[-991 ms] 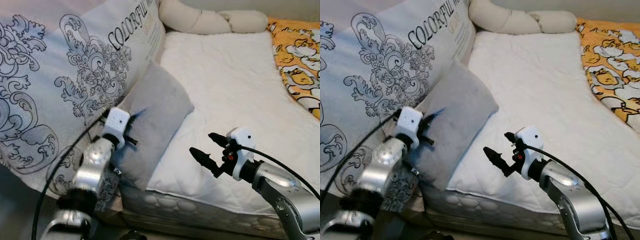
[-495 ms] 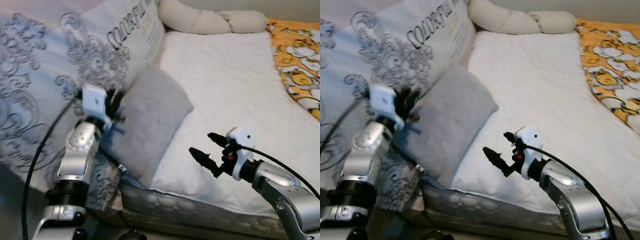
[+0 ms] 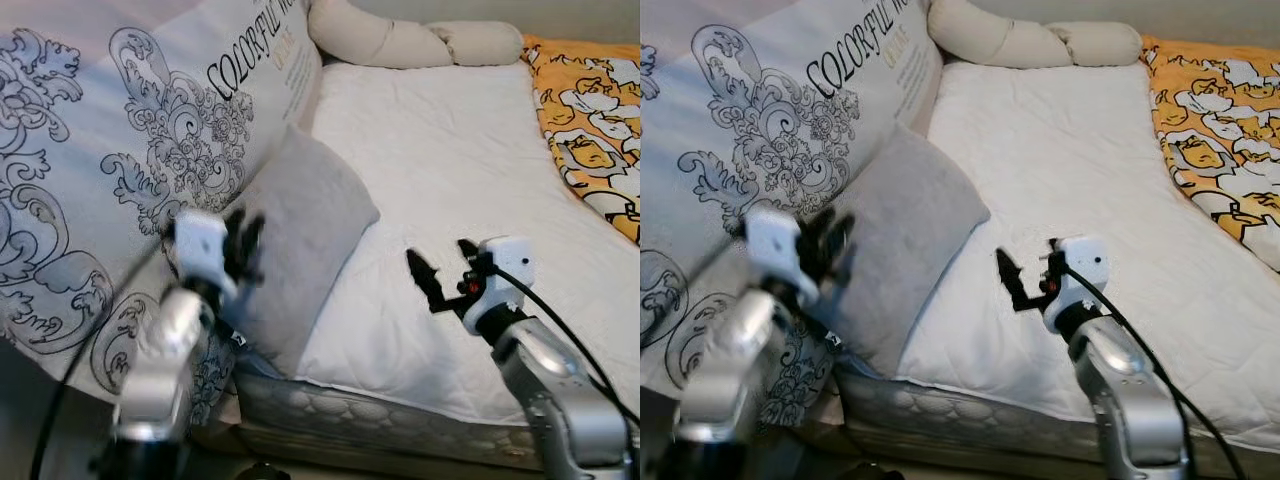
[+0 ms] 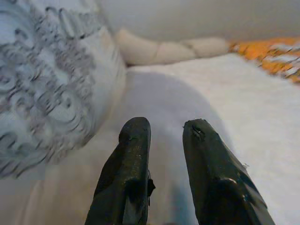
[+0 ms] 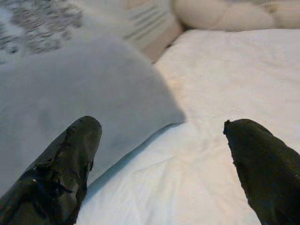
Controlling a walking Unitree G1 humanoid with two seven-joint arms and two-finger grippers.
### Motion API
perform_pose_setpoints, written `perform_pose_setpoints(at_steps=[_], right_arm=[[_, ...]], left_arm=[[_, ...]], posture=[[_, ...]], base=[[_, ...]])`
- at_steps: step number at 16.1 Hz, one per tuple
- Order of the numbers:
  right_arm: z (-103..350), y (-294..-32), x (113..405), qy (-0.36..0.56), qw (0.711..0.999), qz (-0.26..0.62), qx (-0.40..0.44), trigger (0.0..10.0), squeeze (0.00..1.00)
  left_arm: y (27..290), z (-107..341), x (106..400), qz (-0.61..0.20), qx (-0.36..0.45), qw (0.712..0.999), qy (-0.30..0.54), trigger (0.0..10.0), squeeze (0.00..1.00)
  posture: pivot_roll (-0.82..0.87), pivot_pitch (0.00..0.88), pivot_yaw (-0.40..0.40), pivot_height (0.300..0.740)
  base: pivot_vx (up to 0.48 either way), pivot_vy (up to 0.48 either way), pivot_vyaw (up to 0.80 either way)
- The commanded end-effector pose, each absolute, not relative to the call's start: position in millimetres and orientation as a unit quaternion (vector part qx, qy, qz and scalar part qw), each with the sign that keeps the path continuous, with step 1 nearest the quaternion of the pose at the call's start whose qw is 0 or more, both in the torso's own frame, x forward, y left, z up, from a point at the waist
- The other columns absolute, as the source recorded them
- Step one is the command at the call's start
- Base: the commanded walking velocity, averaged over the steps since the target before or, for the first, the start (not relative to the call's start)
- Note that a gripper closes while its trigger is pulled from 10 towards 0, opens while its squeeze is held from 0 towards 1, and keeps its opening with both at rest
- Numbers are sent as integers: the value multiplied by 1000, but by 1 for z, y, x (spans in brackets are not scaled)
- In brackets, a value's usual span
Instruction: Clean up the room
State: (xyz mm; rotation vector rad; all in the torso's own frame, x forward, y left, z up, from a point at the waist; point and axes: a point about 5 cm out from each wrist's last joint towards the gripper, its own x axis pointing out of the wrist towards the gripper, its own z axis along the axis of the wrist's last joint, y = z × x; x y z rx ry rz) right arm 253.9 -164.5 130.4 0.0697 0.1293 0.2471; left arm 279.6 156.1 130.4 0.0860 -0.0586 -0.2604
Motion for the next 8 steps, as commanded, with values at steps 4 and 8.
perform_pose_setpoints(at_steps=[4,8], right_arm=[[124,-159,256,68,992,102,-2,10000,0],[120,-158,258,79,992,96,-7,10000,0]], left_arm=[[140,136,277,-110,35,993,-30,10000,0],[139,132,273,-102,44,994,-17,10000,0]], posture=[[-78,0,36,740],[-74,0,25,740]], base=[[0,-480,0],[0,-480,0]])
